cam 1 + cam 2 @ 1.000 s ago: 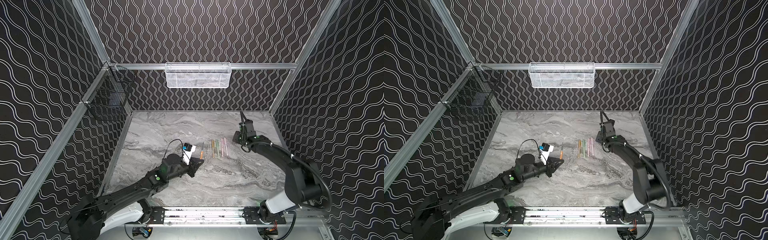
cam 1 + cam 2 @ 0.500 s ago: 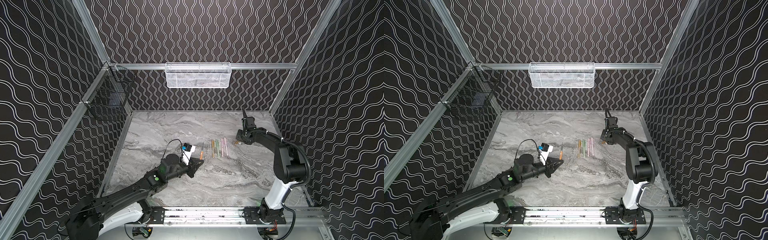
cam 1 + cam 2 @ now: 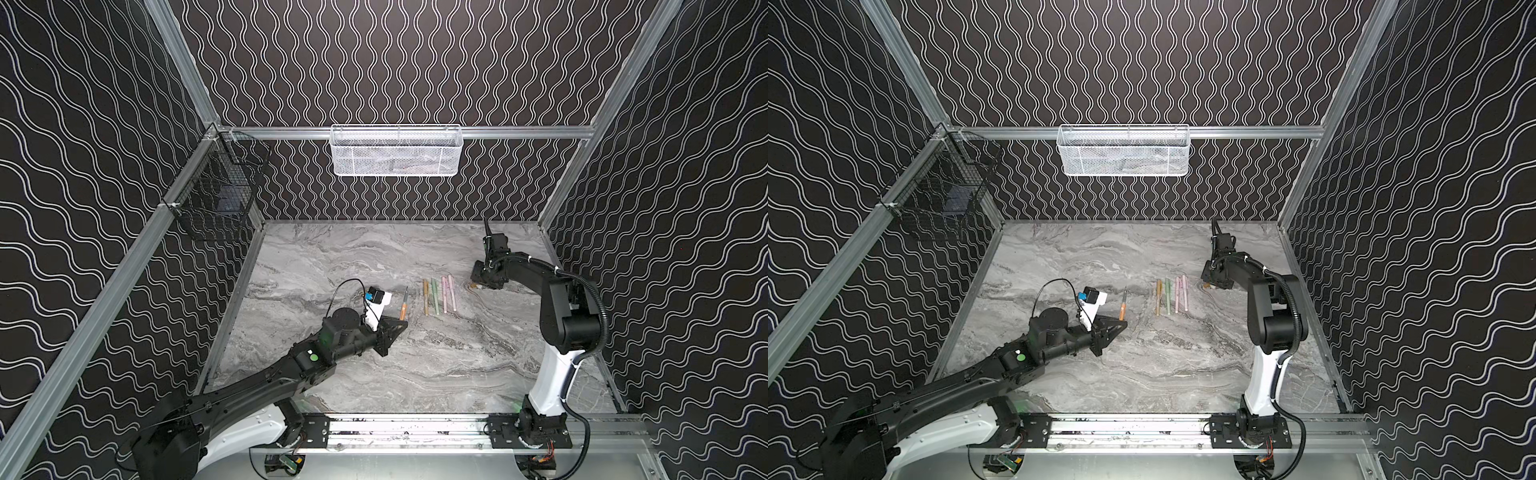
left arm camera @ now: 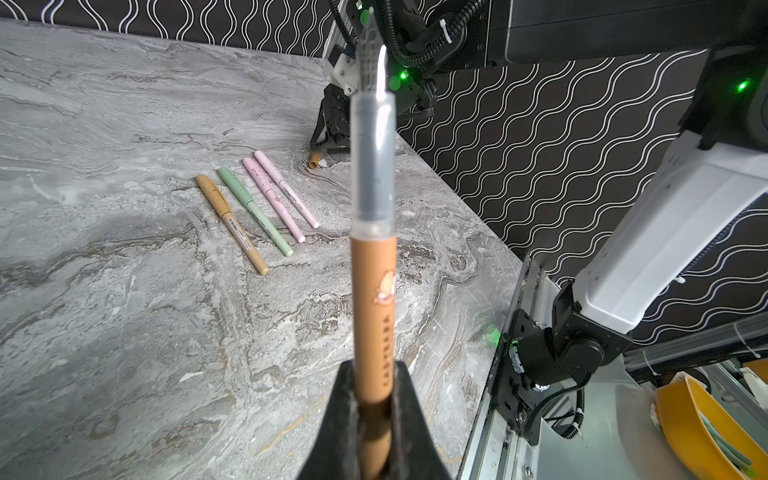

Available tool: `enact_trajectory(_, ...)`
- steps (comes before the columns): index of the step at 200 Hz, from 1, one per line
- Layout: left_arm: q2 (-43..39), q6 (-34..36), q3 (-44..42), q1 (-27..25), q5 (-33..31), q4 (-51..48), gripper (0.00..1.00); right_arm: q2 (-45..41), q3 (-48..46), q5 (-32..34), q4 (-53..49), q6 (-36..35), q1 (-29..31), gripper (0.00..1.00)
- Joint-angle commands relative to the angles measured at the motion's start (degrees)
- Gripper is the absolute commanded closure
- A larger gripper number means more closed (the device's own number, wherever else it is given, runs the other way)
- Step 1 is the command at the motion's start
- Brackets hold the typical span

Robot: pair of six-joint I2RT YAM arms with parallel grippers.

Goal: Insert the pens into the pen caps
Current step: 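Lower the right gripper over the loose tan cap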

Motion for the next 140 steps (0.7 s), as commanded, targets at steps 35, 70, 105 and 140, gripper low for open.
enact_trajectory(35,0.0,0.7,0.0,0.0,-0.1,1.9,1.0,1.5,1.2,-1.7,-0.4,1.4,-0.1,0.65)
enact_trajectory(70,0.2,0.9,0.3,0.0,-0.1,1.5,1.0,2.3,1.9,-1.1,-0.7,1.1,0.0,0.69)
enact_trajectory(105,0.2,1.1,0.4,0.0,-0.3,1.2,1.0,2.8,1.7,-1.2,-0.4,0.8,-0.3,0.73)
enact_trajectory(140,0.6,1.3,0.9,0.0,-0.1,0.7,1.0,2.9,1.7,-1.4,-0.5,0.5,-0.6,0.76)
